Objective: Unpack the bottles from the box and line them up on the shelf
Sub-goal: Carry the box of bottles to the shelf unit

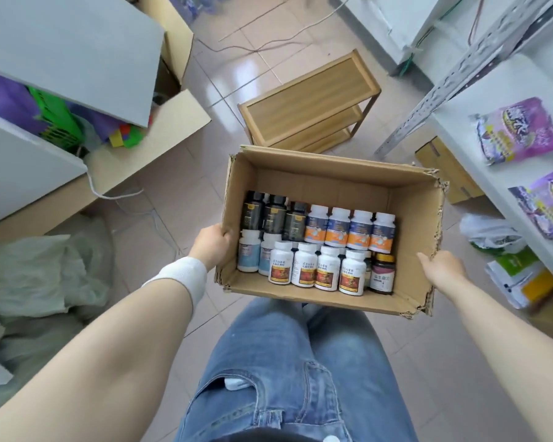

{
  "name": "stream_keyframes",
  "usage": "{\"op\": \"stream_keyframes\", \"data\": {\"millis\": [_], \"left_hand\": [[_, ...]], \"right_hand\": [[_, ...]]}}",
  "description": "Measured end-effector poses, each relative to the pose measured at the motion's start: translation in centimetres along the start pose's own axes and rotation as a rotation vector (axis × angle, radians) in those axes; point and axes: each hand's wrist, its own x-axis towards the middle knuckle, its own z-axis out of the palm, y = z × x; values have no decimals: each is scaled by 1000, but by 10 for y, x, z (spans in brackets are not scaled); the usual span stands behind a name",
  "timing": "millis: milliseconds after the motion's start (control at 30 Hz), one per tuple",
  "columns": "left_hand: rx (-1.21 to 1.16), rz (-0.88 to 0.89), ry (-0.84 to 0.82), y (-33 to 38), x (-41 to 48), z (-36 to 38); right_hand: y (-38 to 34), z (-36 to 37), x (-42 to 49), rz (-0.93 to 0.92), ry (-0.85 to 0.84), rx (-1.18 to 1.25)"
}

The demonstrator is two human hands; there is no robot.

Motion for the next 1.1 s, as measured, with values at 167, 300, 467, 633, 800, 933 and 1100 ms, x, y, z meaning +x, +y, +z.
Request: {"op": "stream_keyframes", "data": {"millis": [167,300,467,633,800,933,1100], "left_hand": [[4,-40,10,61,49,-10],[-41,-111,24,101,77,-16],[-128,-168,61,147,106,-28],[-205,-217,102,184,140,-40],[-287,-278,110,206,182,-56],[-315,-307,73,217,227,-72],[-336,-367,65,227,274,-80]], "right_hand": [[-38,-51,75,-38,-38,-40],[-71,-99,139,-132,-55,-111],[-123,-163,188,-258,-49,-168],[-182,-206,237,-322,-31,-262],[-240,-229,276,-346,-5,-324],[-281,-235,309,-322,-29,-361],[-326,-231,345,-287,-42,-450]]}}
